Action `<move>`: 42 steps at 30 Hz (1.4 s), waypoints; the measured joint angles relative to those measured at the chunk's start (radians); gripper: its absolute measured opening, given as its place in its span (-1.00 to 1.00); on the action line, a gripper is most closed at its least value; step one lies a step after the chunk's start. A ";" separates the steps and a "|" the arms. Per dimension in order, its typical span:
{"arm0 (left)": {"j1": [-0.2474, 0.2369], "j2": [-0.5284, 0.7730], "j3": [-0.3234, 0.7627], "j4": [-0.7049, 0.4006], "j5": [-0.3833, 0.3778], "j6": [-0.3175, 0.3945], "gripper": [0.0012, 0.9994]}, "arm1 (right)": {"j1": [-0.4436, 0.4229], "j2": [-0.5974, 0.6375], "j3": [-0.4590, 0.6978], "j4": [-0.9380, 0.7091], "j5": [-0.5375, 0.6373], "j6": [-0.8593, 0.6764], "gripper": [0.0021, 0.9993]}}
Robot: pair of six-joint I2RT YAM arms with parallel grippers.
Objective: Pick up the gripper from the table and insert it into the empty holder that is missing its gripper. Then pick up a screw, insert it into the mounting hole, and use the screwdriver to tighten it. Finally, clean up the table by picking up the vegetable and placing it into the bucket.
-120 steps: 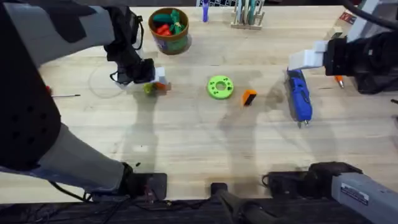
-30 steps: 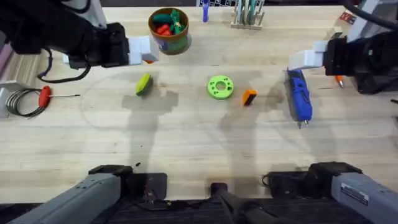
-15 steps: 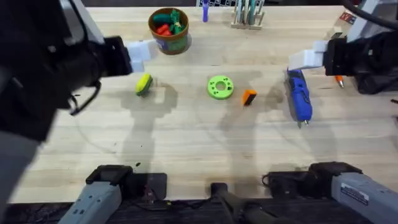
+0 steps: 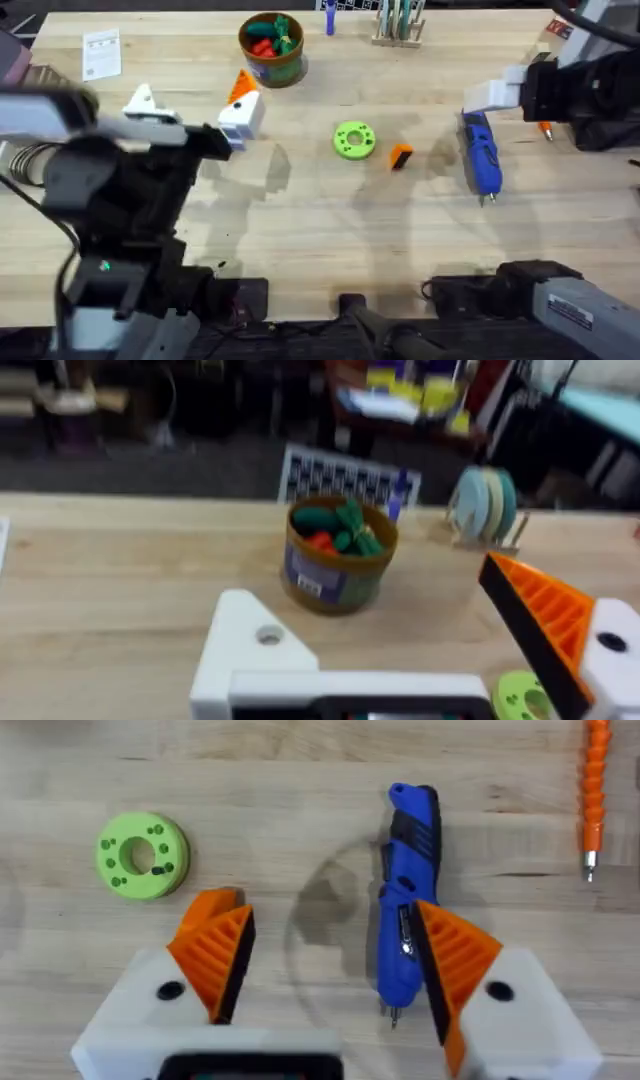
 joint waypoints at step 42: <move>0.063 -0.475 -0.198 -0.301 0.627 0.084 0.97 | 0.000 0.000 0.000 0.000 0.000 0.000 0.85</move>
